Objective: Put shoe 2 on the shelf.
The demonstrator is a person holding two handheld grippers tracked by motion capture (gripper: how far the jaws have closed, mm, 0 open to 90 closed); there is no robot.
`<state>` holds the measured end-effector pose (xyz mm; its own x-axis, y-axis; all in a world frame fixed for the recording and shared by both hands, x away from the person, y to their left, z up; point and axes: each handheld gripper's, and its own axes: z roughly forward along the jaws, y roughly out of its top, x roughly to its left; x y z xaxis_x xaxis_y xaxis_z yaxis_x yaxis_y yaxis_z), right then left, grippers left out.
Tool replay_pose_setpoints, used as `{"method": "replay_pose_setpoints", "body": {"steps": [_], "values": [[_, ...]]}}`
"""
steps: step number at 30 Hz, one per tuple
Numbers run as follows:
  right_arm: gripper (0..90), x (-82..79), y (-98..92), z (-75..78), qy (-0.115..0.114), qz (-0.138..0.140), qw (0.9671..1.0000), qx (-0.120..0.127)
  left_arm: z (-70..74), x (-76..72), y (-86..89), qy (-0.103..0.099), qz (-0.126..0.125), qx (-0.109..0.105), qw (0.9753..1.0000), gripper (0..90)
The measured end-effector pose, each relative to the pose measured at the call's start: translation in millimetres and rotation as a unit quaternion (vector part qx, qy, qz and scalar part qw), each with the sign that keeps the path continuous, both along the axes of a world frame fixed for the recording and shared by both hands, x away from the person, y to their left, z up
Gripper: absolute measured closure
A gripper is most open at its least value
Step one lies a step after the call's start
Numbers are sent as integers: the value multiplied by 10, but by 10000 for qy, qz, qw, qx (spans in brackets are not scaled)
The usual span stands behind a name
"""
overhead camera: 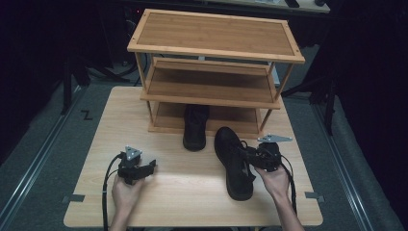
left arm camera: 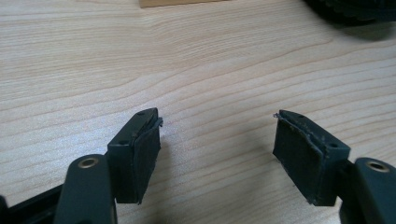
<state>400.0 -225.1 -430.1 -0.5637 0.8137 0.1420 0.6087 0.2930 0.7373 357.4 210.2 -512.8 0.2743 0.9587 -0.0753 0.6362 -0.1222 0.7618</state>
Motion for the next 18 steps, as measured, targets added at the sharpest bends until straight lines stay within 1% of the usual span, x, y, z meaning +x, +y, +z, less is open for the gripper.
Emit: {"method": "replay_pose_setpoints", "body": {"steps": [1, 2, 4, 5, 6, 10, 13, 15, 16, 17, 18], "values": [[651, 0, 0, 0, 0, 0, 10000, 0, 0, 0, 0, 0, 0, 0, 10000, 319], [687, 5, 24, -19, 19, 45, 9999, -99, 0, 0, 0, 1, 0, 3, 10000, 319], [724, 11, 74, -62, 32, 132, 9994, -318, 0, 0, 1, 0, 0, -4, 10000, 319], [724, 11, 74, -62, 32, 132, 9994, -318, 0, 0, 1, 0, 0, -4, 10000, 319], [761, 13, 107, -99, 36, 151, 9992, -377, 1, 0, 3, 4, 0, -10, 10000, 319], [836, 15, 80, -116, 81, 79, 9996, -257, 1, 0, 4, 5, -1, -16, 10000, 319], [852, 8, 64, -114, 78, 31, 9997, -233, 1, 0, 1, 3, 2, -8, 10000, 318], [857, 7, 66, -104, 88, -22, 9997, -241, 0, 0, -23, 4, -4, 105, 9999, 317], [863, 12, 61, -98, 92, -76, 9997, -229, -1, -1, -45, 1, -24, 203, 9998, 309], [863, 12, 61, -98, 92, -76, 9997, -229, -1, -1, -45, 1, -24, 203, 9998, 307], [868, 17, 58, -90, 86, -131, 9997, -209, -2, -1, -73, 2, -65, 333, 9994, 305]]}}
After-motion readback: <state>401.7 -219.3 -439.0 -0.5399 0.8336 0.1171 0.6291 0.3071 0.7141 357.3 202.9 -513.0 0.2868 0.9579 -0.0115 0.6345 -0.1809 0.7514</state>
